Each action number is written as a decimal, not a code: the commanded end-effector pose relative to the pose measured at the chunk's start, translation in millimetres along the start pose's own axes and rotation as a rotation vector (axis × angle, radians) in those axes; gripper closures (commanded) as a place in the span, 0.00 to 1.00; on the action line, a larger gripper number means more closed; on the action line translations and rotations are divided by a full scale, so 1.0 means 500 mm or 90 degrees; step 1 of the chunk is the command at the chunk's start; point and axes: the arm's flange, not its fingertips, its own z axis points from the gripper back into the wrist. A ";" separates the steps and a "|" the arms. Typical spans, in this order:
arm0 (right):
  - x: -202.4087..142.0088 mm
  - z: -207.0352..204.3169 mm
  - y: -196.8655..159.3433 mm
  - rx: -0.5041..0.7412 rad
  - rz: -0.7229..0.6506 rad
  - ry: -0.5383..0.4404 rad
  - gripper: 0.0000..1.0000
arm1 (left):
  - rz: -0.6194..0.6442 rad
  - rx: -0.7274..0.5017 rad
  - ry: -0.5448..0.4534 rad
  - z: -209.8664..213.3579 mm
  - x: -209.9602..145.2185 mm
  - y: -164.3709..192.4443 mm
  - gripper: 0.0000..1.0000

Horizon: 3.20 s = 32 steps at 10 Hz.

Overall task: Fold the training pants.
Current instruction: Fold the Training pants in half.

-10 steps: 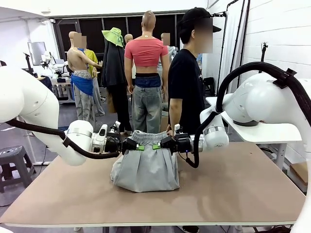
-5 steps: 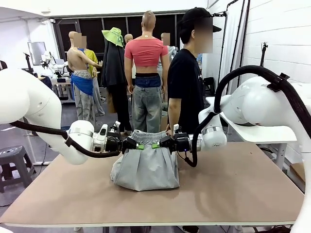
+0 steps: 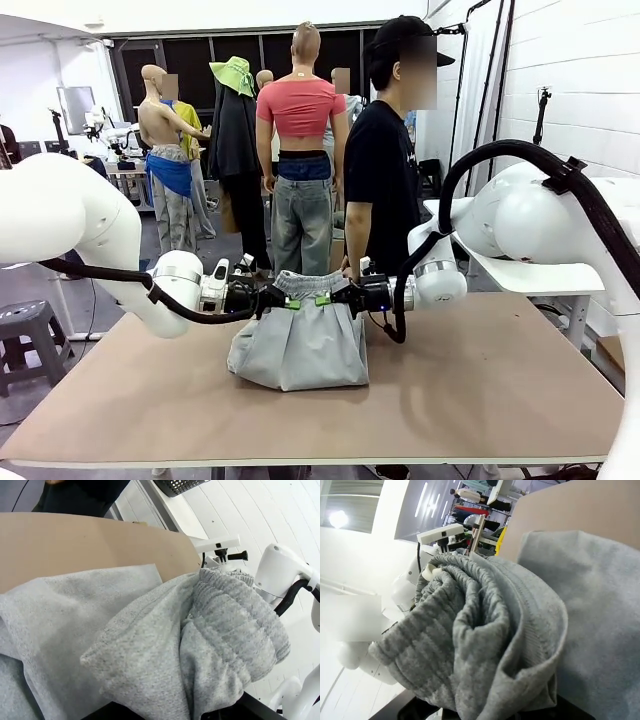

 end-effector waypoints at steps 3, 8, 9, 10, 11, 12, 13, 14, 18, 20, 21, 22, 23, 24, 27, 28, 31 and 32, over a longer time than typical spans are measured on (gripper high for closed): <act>0.048 0.005 -0.018 -0.018 -0.023 -0.034 1.00 | 0.014 0.024 0.009 0.000 0.029 0.037 1.00; 0.064 0.003 -0.041 -0.039 -0.040 -0.041 1.00 | 0.046 0.038 0.007 -0.003 0.041 0.069 1.00; 0.067 0.003 -0.051 -0.050 -0.049 -0.045 1.00 | 0.059 0.047 0.003 -0.005 0.042 0.081 1.00; 0.066 0.003 -0.059 -0.072 -0.057 -0.050 1.00 | 0.065 0.051 0.001 -0.007 0.039 0.085 1.00; 0.065 -0.001 -0.068 -0.074 -0.070 -0.046 1.00 | 0.071 0.054 -0.003 -0.005 0.038 0.086 1.00; 0.066 -0.003 -0.074 -0.082 -0.074 -0.046 1.00 | 0.079 0.058 -0.007 -0.002 0.038 0.092 1.00; 0.071 -0.002 -0.078 -0.086 -0.076 -0.048 1.00 | 0.085 0.060 -0.008 -0.001 0.039 0.100 1.00; 0.075 0.000 -0.082 -0.089 -0.078 -0.052 1.00 | 0.088 0.057 -0.008 0.000 0.038 0.105 1.00; 0.080 0.010 -0.085 -0.103 -0.085 -0.076 0.91 | 0.089 0.051 -0.012 0.003 0.041 0.112 0.93; 0.080 0.022 -0.086 -0.094 -0.113 -0.098 0.52 | 0.100 0.074 -0.017 0.006 0.038 0.113 0.54; 0.077 0.031 -0.083 -0.095 -0.119 -0.107 0.33 | 0.102 0.077 -0.025 0.013 0.041 0.111 0.34; 0.072 0.041 -0.077 -0.094 -0.123 -0.113 0.13 | 0.103 0.081 -0.033 0.023 0.045 0.108 0.15; 0.068 0.050 -0.075 -0.096 -0.129 -0.116 0.00 | 0.104 0.089 -0.037 0.032 0.051 0.106 0.00; 0.063 0.064 -0.070 -0.105 -0.138 -0.120 0.00 | 0.097 0.097 -0.052 0.056 0.057 0.094 0.00; 0.045 0.125 -0.035 -0.204 -0.194 -0.131 0.00 | 0.078 0.116 -0.083 0.123 0.055 0.049 0.00; 0.047 0.131 -0.018 -0.251 -0.213 -0.119 0.00 | 0.071 0.118 -0.098 0.144 0.050 0.030 0.00; 0.041 0.178 0.053 -0.367 -0.272 -0.090 0.00 | 0.048 0.118 -0.134 0.236 0.019 -0.032 0.00; 0.037 0.191 0.079 -0.371 -0.262 -0.100 0.00 | 0.045 0.121 -0.146 0.259 0.014 -0.042 0.00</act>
